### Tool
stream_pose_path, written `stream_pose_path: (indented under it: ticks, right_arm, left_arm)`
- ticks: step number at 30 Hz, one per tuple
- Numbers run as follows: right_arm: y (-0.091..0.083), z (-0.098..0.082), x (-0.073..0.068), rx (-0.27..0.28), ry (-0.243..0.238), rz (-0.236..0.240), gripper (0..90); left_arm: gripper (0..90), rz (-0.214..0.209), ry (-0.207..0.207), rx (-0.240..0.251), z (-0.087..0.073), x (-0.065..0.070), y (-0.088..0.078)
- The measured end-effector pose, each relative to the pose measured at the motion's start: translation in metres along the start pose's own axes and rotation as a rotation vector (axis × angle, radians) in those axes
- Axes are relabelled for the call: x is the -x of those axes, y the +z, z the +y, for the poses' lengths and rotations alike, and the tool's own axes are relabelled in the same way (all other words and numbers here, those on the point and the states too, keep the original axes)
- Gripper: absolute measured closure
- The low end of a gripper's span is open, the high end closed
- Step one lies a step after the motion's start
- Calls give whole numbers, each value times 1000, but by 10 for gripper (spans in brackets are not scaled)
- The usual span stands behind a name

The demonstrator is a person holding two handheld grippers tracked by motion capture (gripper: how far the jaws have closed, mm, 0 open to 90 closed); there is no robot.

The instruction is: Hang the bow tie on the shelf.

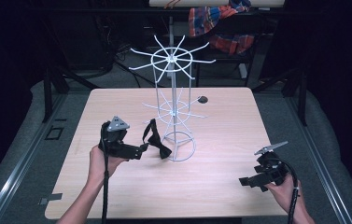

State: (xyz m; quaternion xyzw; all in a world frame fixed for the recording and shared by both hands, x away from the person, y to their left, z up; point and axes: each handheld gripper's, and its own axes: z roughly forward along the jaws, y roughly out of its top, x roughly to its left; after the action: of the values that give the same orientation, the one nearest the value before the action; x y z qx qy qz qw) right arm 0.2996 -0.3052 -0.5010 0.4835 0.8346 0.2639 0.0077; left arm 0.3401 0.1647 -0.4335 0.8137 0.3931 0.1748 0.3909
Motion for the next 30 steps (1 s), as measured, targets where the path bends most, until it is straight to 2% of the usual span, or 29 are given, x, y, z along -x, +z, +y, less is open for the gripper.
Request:
stream_pose_path:
  ticks: [16, 22, 24, 25, 30]
  right_arm:
    - [0, -1, -1, -6, 10, -5, 100]
    - [0, -1, -2, -14, 4, -5, 100]
    - [1, -1, -1, -15, 5, -5, 99]
    - [2, -2, -2, 3, 18, -6, 99]
    - [1, -2, -2, -15, 8, -4, 99]
  left_arm:
    - [3, 30, -3, -51, -17, -7, -9]
    - [3, 56, -3, -69, -25, -12, -16]
    - [3, 66, -14, -82, -31, -15, -19]
    - [3, 70, -17, -87, -33, -16, -20]
    - [3, 96, -32, -115, -44, -23, -25]
